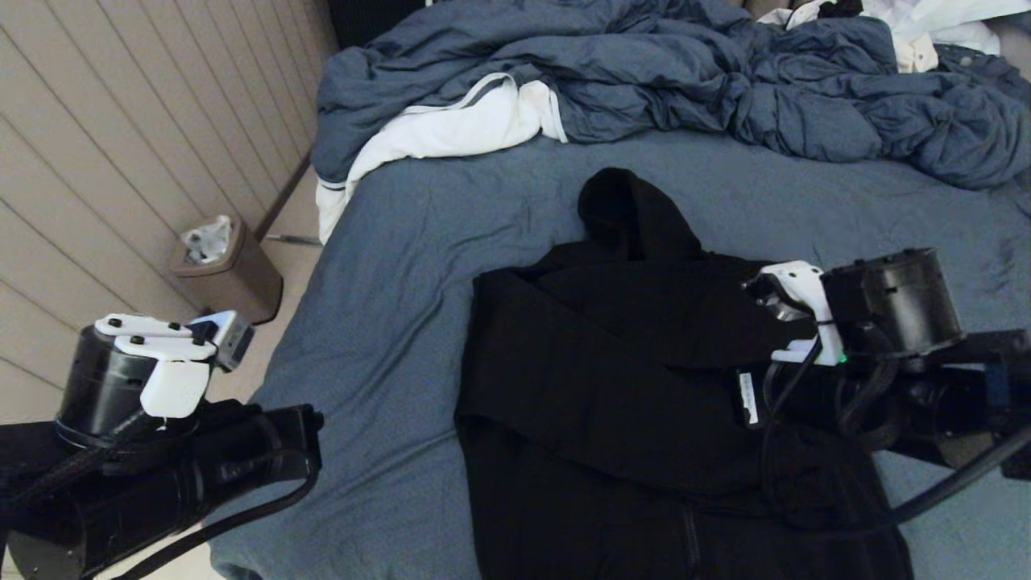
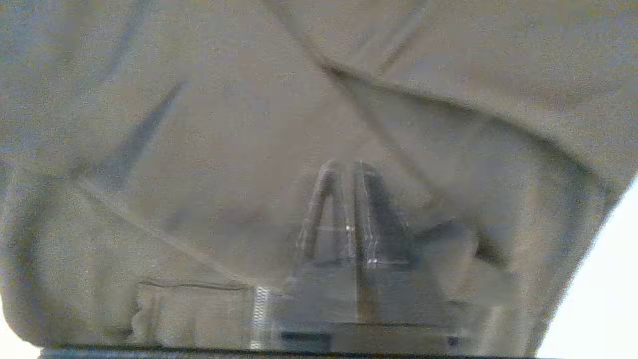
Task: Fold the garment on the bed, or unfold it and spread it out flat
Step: Fold the black sweatshirt
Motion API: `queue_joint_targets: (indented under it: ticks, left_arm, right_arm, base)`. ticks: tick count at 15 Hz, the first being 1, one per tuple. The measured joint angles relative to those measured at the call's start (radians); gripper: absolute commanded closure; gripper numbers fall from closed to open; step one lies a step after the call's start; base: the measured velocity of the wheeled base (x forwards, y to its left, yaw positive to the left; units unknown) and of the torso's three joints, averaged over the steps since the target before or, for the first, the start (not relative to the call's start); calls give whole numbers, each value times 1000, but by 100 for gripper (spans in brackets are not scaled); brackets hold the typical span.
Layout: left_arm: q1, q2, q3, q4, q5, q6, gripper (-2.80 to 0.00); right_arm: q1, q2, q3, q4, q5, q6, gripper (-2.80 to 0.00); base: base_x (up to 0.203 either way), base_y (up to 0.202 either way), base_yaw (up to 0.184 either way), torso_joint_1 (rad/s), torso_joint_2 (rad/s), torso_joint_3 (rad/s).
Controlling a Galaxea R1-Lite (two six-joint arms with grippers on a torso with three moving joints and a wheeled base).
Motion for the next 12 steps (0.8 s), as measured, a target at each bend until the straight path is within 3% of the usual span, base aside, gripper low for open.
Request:
queue_joint_targets:
  ticks: [4, 7, 9, 12]
  left_arm:
    - [-10, 20, 20, 0, -26, -5, 0]
    - [-13, 24, 41, 2, -119, -7, 0]
    - [-14, 25, 55, 4, -197, 3, 0]
    - [-21, 33, 60, 3, -210, 4, 0]
  right_arm:
    - [6, 21, 37, 4, -2, 71, 0]
    - [-8, 1, 98, 8, -3, 108, 0]
    - [-64, -20, 158, 8, 2, 115, 0]
    - [-141, -80, 261, 8, 65, 130, 0]
  base:
    - [0, 0, 0, 0, 0, 0]
    - [0, 0, 0, 0, 0, 0]
    - [0, 0, 0, 0, 0, 0]
    - [0, 0, 0, 0, 0, 0]
